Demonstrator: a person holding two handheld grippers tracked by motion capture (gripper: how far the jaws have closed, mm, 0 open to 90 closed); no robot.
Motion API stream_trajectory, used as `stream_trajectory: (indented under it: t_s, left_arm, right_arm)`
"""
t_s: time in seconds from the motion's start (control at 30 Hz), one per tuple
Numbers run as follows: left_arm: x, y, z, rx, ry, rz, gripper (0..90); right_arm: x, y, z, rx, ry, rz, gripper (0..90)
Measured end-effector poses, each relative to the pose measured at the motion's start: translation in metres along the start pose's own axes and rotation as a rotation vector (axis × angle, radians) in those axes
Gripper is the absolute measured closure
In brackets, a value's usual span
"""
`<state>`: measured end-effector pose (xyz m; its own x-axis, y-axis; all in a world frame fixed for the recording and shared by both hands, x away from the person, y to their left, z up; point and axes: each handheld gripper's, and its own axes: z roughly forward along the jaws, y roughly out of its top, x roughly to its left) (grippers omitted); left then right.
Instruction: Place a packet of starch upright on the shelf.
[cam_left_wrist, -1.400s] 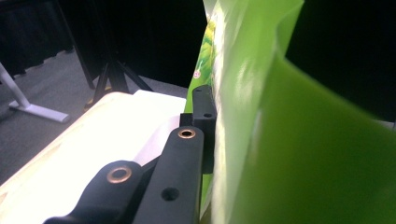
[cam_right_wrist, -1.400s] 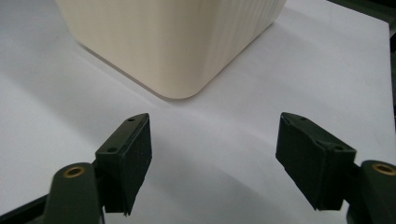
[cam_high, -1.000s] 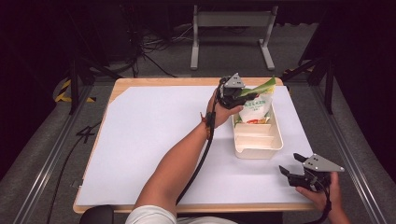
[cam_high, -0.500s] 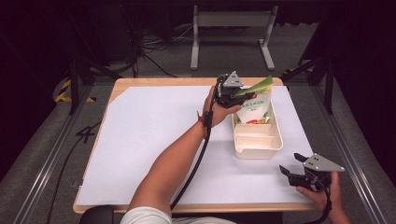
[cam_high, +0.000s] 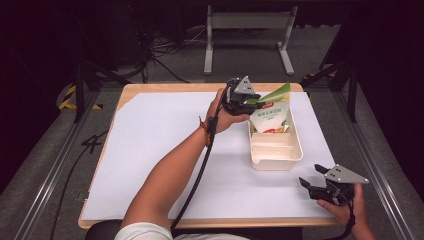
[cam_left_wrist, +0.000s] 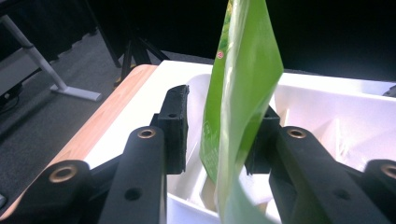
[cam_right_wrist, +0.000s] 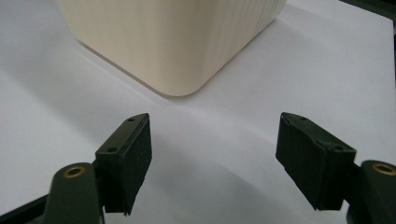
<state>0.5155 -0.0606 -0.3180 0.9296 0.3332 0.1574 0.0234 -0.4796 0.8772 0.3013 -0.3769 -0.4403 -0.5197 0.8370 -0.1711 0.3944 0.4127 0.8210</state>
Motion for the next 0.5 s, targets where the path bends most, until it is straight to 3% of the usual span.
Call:
stream_trajectory:
  t_s: [0.07, 0.27, 0.5]
  left_arm:
    - [0.001, -0.001, -0.004, 0.004, 0.005, 0.000, 63.0]
    - [-0.001, 0.000, -0.012, 0.056, 0.029, 0.065, 58.4]
    - [-0.003, -0.001, -0.020, 0.091, 0.047, 0.093, 54.1]
  right_arm:
    - [0.000, 0.000, 0.000, 0.002, -0.001, -0.006, 26.4]
    - [0.001, 0.000, -0.001, 0.001, -0.004, -0.007, 26.4]
    - [0.002, 0.001, 0.000, 0.005, -0.001, -0.012, 26.4]
